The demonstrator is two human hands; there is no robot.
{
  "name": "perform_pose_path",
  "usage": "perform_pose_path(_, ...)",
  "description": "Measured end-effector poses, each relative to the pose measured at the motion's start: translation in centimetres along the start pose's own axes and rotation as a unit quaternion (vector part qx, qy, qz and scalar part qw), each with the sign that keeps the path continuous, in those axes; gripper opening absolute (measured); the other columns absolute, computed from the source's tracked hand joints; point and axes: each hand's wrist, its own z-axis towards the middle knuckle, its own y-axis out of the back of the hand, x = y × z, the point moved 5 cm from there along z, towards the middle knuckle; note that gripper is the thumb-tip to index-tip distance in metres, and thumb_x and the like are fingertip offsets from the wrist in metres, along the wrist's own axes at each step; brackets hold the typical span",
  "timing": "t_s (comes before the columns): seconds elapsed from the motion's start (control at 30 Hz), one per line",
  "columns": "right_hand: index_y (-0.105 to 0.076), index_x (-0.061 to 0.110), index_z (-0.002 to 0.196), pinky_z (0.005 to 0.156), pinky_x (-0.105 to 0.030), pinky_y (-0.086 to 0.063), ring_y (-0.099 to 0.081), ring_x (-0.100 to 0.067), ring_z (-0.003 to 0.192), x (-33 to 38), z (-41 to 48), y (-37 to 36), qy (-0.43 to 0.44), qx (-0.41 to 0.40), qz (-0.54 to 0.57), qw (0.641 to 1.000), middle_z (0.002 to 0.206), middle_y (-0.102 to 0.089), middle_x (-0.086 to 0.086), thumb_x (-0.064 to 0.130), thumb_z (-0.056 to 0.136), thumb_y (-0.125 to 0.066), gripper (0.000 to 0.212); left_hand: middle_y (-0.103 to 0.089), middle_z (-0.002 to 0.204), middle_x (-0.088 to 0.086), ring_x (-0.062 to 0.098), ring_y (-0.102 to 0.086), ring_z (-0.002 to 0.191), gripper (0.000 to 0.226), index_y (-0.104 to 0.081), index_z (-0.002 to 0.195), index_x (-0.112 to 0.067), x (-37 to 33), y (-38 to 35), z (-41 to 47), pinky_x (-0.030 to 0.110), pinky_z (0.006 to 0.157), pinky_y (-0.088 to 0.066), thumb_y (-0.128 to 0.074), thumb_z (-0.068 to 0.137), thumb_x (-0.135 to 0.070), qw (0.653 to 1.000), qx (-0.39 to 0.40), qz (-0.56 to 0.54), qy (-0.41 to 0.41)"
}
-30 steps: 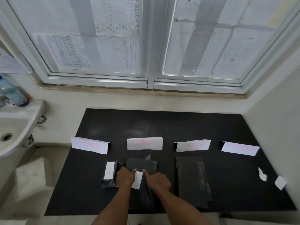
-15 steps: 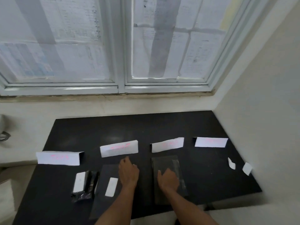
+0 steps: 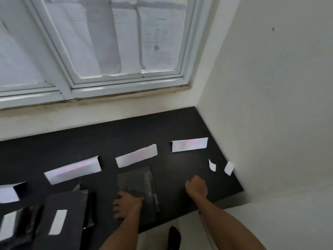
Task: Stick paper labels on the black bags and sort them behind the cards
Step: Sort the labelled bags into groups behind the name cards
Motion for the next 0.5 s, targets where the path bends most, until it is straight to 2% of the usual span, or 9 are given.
perform_pose_path(0.13,-0.061,0.005,0.109,0.085,-0.033,-0.049,-0.06,-0.032,0.11,-3.0,4.3,2.3,-0.005,-0.002,0.002,1.0,0.118,-0.062,-0.016,0.028,0.087,-0.054,0.032,-0.04,0.136,0.024,0.041,-0.04,0.124,0.089,-0.037,0.131,-0.014,-1.1,0.1,-1.2,0.052,0.105,-0.031,-0.087,0.06,-0.034,0.998,-0.058,-0.016,0.032)
perform_pose_path(0.2,-0.06,0.005,0.108,0.084,-0.035,-0.049,-0.06,-0.033,0.109,-3.6,5.7,3.1,-0.006,-0.021,0.018,1.0,0.116,-0.062,-0.016,0.024,0.086,-0.053,0.03,-0.05,0.132,0.023,0.041,-0.047,0.122,0.081,-0.039,0.131,-0.011,-1.7,0.5,-1.2,0.049,0.1,-0.038,-0.083,0.067,-0.032,0.997,-0.058,-0.048,-0.011)
perform_pose_path(0.27,-0.057,0.005,0.112,0.084,-0.036,-0.048,-0.057,-0.034,0.11,-3.9,7.1,4.3,-0.004,-0.044,0.023,0.999,0.118,-0.06,-0.017,0.02,0.086,-0.051,0.031,-0.059,0.123,0.024,0.04,-0.057,0.114,0.063,-0.049,0.127,-0.003,-3.3,0.4,-1.5,0.044,0.094,-0.046,-0.078,0.077,-0.029,0.987,-0.03,-0.122,-0.096)
perform_pose_path(0.33,-0.054,0.004,0.117,0.085,-0.037,-0.047,-0.054,-0.035,0.113,-4.4,8.9,5.3,0.008,-0.057,0.029,0.998,0.121,-0.056,-0.017,0.018,0.086,-0.052,0.034,-0.065,0.113,0.023,0.036,-0.062,0.103,0.043,-0.06,0.116,0.004,-5.3,0.0,-2.6,0.039,0.088,-0.051,-0.073,0.083,-0.021,0.965,0.015,-0.219,-0.143)
perform_pose_path(0.4,-0.053,0.005,0.118,0.086,-0.039,-0.047,-0.051,-0.034,0.116,-4.2,9.7,5.7,0.014,-0.068,0.028,0.997,0.124,-0.054,-0.017,0.019,0.087,-0.055,0.035,-0.066,0.103,0.019,0.032,-0.063,0.093,0.038,-0.062,0.112,0.006,-6.3,-0.1,-3.2,0.035,0.082,-0.05,-0.073,0.083,-0.016,0.942,0.075,-0.296,-0.141)
perform_pose_path(0.5,-0.054,0.007,0.116,0.085,-0.04,-0.048,-0.051,-0.033,0.116,-4.8,11.6,6.3,0.03,-0.072,0.013,0.997,0.123,-0.053,-0.015,0.025,0.087,-0.061,0.035,-0.07,0.099,0.02,0.034,-0.067,0.089,0.043,-0.063,0.11,0.006,-7.7,-2.0,-4.0,0.04,0.083,-0.055,-0.079,0.076,-0.015,0.915,0.162,-0.355,-0.106)
